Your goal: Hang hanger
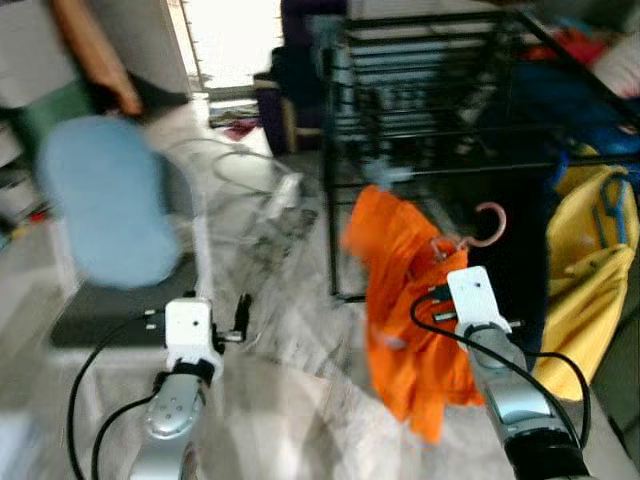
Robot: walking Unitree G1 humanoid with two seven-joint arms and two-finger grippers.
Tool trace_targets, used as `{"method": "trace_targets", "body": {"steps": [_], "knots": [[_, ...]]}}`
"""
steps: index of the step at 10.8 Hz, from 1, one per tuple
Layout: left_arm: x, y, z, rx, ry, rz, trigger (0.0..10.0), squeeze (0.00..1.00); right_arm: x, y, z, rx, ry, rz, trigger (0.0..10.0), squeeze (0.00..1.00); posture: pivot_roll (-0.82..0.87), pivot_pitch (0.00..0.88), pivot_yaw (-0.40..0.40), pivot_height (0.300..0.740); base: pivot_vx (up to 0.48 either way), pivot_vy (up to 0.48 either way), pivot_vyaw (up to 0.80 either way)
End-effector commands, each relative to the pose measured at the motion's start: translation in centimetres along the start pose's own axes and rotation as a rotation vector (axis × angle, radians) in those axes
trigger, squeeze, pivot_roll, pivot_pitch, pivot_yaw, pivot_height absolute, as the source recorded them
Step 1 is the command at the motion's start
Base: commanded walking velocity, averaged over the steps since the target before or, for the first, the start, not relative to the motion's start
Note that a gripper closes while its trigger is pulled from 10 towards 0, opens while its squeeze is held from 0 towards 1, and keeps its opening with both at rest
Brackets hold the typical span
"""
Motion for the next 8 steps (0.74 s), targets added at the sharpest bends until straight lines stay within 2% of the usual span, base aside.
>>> {"method": "trace_targets", "body": {"steps": [1, 4, 6, 8], "knots": [[-0.2, 0.0, -0.3, -0.009, 0.0, 0.009, 10.0, 0.0, 1.3, 0.5, -1.3, -0.038, 0.005, -0.031, 10.0, 0.0, -0.09, 0.0, 0.051, 0.74, 0.48, 0.0, 0.0], [-0.3, 0.0, -0.6, -0.017, -0.021, 0.01, 10.0, 0.0, 1.9, 0.9, -1.7, -0.043, -0.024, -0.05, 10.0, 0.0, -0.09, 0.0, 0.048, 0.74, 0.48, 0.0, 0.0], [-0.3, -0.1, -0.8, -0.022, -0.025, 0.011, 10.0, 0.0, 2.3, 0.8, -1.4, -0.029, -0.058, -0.077, 10.0, 0.0, -0.08, 0.0, 0.045, 0.74, 0.0, 0.0, 0.0], [-0.5, -0.2, -0.7, -0.016, -0.024, 0.019, 10.0, 0.0, 2.3, 0.6, -0.1, 0.034, -0.077, -0.09, 10.0, 0.0, -0.08, 0.0, 0.045, 0.74, 0.0, 0.0, 0.0]]}}
Point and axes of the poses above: a point about 5 cm out from each wrist's last joint towards the gripper, its own y axis pointing out of the wrist towards the gripper, its own x axis along the axis of the wrist's last joint, z = x × y, the point moved 3 cm from there along y, pointing out of the wrist towards the gripper, and after that the axes turned 10 degrees about -y, right-handed, at the moved point
